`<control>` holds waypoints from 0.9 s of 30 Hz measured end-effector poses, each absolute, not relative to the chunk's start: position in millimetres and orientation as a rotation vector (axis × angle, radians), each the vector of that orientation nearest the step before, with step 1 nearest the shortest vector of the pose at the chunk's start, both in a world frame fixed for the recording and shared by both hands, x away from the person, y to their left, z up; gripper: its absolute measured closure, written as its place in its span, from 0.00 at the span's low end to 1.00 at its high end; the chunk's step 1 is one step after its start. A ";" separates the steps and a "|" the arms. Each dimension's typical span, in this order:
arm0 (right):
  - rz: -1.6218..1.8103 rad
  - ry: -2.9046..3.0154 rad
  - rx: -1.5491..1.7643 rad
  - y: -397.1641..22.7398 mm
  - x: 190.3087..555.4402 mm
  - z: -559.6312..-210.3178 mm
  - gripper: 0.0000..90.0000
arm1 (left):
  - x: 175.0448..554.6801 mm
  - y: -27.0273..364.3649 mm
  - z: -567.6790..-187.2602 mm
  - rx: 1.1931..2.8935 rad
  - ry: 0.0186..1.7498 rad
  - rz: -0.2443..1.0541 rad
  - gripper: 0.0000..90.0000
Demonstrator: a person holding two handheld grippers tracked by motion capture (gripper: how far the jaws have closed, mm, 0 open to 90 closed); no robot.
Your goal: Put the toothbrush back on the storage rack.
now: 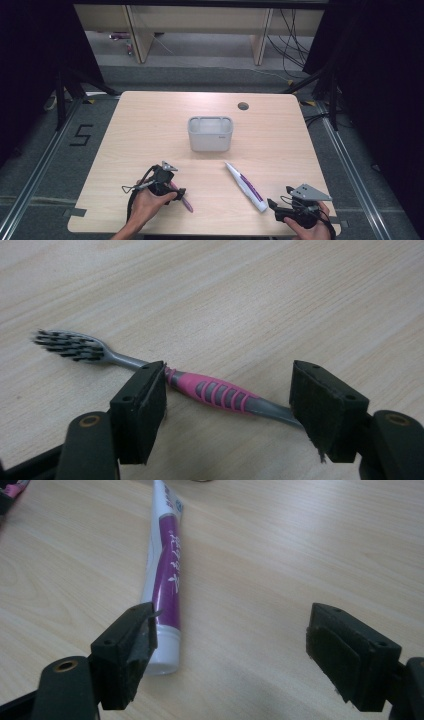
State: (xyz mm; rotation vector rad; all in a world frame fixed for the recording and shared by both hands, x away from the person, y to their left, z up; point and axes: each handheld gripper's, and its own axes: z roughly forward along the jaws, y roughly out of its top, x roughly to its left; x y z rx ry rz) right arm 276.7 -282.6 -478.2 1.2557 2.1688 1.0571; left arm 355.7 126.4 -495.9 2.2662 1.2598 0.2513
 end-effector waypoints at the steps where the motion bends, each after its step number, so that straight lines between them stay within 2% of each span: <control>1: 1.066 2.177 1.273 -282.4 276.4 -478.4 0.23 | 355.9 127.0 -495.3 2.288 1.245 0.254 0.38; 11: 1.063 2.179 1.269 -283.4 276.5 -477.9 0.24 | 357.9 130.1 -494.3 2.338 1.200 0.256 0.51; 17: 1.066 2.178 1.266 -282.3 276.2 -478.0 0.24 | 359.0 130.7 -492.9 2.385 1.140 0.258 0.64; 27: 1.054 2.171 1.261 -282.2 276.1 -477.9 0.24 | 362.5 127.9 -489.1 2.469 1.095 0.221 0.74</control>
